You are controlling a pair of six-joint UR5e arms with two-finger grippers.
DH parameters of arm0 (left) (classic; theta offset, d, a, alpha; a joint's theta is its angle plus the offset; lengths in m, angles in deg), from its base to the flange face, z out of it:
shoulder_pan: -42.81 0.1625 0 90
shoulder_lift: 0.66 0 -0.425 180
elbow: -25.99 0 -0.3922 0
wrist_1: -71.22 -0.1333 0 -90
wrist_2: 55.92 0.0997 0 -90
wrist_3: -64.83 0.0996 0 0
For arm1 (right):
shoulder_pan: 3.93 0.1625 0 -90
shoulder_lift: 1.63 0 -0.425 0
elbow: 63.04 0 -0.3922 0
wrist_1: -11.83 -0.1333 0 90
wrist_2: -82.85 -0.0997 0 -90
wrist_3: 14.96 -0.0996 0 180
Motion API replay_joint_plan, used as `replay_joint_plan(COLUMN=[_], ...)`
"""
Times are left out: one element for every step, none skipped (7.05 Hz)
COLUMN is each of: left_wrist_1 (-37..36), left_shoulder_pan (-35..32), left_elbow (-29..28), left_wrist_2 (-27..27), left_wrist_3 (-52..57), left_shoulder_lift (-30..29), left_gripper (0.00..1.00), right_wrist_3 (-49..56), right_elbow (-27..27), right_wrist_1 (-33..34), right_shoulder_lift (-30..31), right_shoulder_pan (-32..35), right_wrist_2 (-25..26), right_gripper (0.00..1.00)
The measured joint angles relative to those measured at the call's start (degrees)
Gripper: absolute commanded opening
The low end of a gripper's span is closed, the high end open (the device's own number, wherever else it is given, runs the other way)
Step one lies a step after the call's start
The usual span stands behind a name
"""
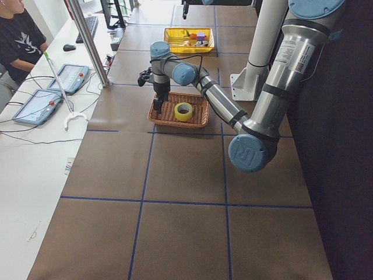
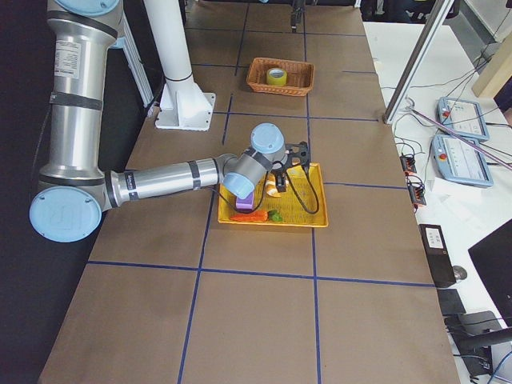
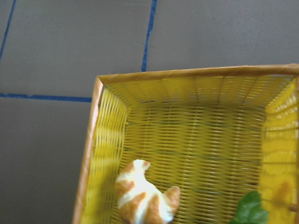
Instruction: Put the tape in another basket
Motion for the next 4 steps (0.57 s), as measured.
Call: replay_joint_plan(left_wrist_1=[-0.1, 0.1, 0.3, 0.4], left_shoulder_pan=[-5.9, -11.9, -18.3, -23.2], left_elbow=[-2.9, -7.7, -13.4, -16.3], left_wrist_2=[-2.1, -4.0, -7.1, -9.7], left_wrist_3=[10.3, 20.1, 29.4, 34.3], left_shoulder_lift=[2.7, 4.1, 5.5, 8.1], left_gripper=[1.0, 1.0, 1.0, 1.0], right_wrist_3=[11.0, 19.6, 28.0, 35.1], right_elbow=[0.1, 0.2, 0.3, 0.4], right_wrist_1=[6.0, 11.4, 18.2, 25.9], right_shoulder_lift=[1.6, 2.6, 3.2, 2.7], right_shoulder_pan=[4.1, 7.5, 11.2, 14.4], right_wrist_2=[-1.8, -2.3, -2.5, -1.7], right_gripper=[1.0, 1.0, 1.0, 1.0])
